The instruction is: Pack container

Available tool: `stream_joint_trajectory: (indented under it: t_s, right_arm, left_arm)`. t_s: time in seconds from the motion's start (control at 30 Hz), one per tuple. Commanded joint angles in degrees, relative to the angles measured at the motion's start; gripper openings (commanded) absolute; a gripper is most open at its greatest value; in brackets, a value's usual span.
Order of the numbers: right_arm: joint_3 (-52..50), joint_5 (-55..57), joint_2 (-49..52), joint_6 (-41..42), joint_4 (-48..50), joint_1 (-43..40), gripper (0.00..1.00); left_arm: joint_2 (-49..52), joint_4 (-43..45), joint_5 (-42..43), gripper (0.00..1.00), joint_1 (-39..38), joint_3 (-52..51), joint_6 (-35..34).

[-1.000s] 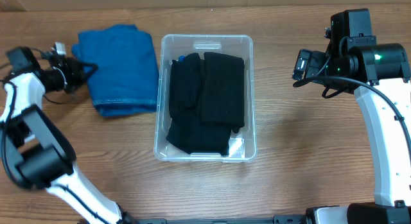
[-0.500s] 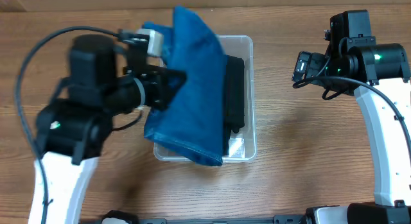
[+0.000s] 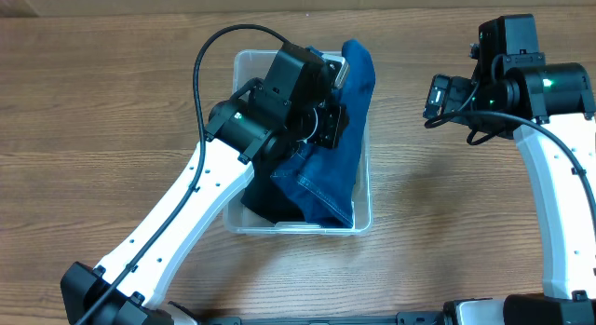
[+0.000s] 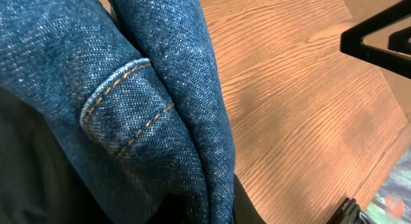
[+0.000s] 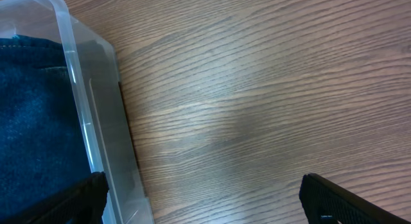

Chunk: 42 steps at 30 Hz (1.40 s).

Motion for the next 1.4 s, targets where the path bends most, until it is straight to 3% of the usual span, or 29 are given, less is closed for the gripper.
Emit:
stream_joint_trajectory:
  t_s: [0.0,0.1,0.17,0.3,0.37,0.47,0.5,0.53,0.57,0.67,0.7,0.8,0.87,0.9,0.93,1.07,1.2,1.37]
  right_arm:
    - [0.07,-0.07,-0.20,0.02,0.26,-0.17,1.00]
    - [0.07,-0.04,-0.20,0.00,0.28,-0.17,1.00]
    - [0.07,-0.04,-0.20,0.00,0.28,-0.17,1.00]
    - [0.07,-0.07,-0.20,0.00,0.22,-0.17,1.00]
    - [0.07,-0.07,-0.20,0.00,-0.07,-0.17,1.00]
    - [0.07,-0.07,-0.20,0.00,-0.37,-0.17,1.00]
    - [0.07,-0.07,-0.20,0.00,-0.37,-0.17,1.00]
    - [0.07,-0.07,-0.20,0.02,-0.35,-0.17,1.00]
    - [0.07,-0.04,-0.20,0.00,-0.35,-0.17,1.00]
    - [0.07,-0.07,-0.20,0.02,-0.35,-0.17,1.00]
    - [0.07,-0.07,-0.20,0.00,-0.35,-0.17,1.00]
    - [0.07,-0.07,-0.20,0.02,-0.28,-0.17,1.00]
    - [0.07,-0.07,-0.20,0.02,-0.11,-0.17,1.00]
    - [0.07,-0.07,-0.20,0.02,0.09,-0.17,1.00]
    - [0.07,-0.07,-0.20,0.02,0.22,-0.17,1.00]
    - [0.07,-0.07,-0.20,0.02,0.26,-0.17,1.00]
    - [0.07,-0.07,-0.20,0.00,0.24,-0.17,1.00]
    - [0.07,-0.09,-0.20,0.02,-0.46,-0.17,1.00]
  left_arm:
    - [0.02,4.68,0.13,0.04,-0.35,1.90,-6.23]
    - [0.02,7.91,3.13,0.04,-1.20,1.90,-15.87]
    - [0.09,6.03,2.64,0.04,-1.27,1.57,-17.62]
    - [0.09,1.40,-0.90,0.04,-1.14,1.57,-15.96]
    - [0.09,-4.09,-5.60,0.10,-0.96,1.57,-15.39]
    - [0.09,-14.56,-15.34,0.04,1.73,1.57,-14.53]
    - [0.09,-17.40,-18.49,0.27,3.08,1.57,-14.34]
    - [0.09,-20.61,-21.46,0.89,4.72,1.57,-14.34]
    - [0.09,-22.82,-23.34,1.00,6.01,1.57,-14.16]
    - [0.09,-26.21,-26.12,1.00,10.84,1.57,-12.85]
    - [0.09,-24.98,-26.05,0.99,11.98,1.60,-12.52]
    - [-0.02,-21.16,-24.24,0.76,11.58,2.69,-6.62]
    - [-0.13,-17.05,-22.29,0.41,9.40,4.57,-1.16]
    - [-0.13,-12.76,-18.99,0.11,7.52,5.29,3.91]
    - [0.07,-9.51,-17.38,0.04,5.68,5.27,6.86]
    - [5.03,-9.27,-21.31,0.04,3.41,5.22,5.31]
    - [18.58,-6.62,-22.88,0.04,6.82,5.22,1.25]
    - [39.28,-9.94,-2.82,0.04,15.21,5.22,-0.52]
